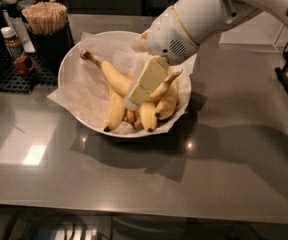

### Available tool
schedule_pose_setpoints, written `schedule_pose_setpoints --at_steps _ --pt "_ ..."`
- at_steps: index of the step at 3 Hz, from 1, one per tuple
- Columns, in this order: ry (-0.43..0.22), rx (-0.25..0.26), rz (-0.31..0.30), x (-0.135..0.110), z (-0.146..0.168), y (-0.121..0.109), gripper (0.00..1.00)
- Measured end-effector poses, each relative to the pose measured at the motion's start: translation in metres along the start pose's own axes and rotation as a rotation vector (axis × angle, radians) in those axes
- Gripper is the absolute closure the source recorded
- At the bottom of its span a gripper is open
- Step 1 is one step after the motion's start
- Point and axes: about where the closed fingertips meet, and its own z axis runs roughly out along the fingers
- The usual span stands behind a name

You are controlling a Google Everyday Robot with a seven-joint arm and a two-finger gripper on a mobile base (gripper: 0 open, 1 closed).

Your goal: Pick banana from white bowl

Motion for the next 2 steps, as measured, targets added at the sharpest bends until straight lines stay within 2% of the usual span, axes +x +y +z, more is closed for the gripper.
schedule_pose_setpoints --at_steps 1,2 --pt "0.000 -0.001 0.000 0.0003 0.0007 0.0001 0.00" --pt "0.000 -0.001 0.000 0.0003 0.0007 0.0001 0.18"
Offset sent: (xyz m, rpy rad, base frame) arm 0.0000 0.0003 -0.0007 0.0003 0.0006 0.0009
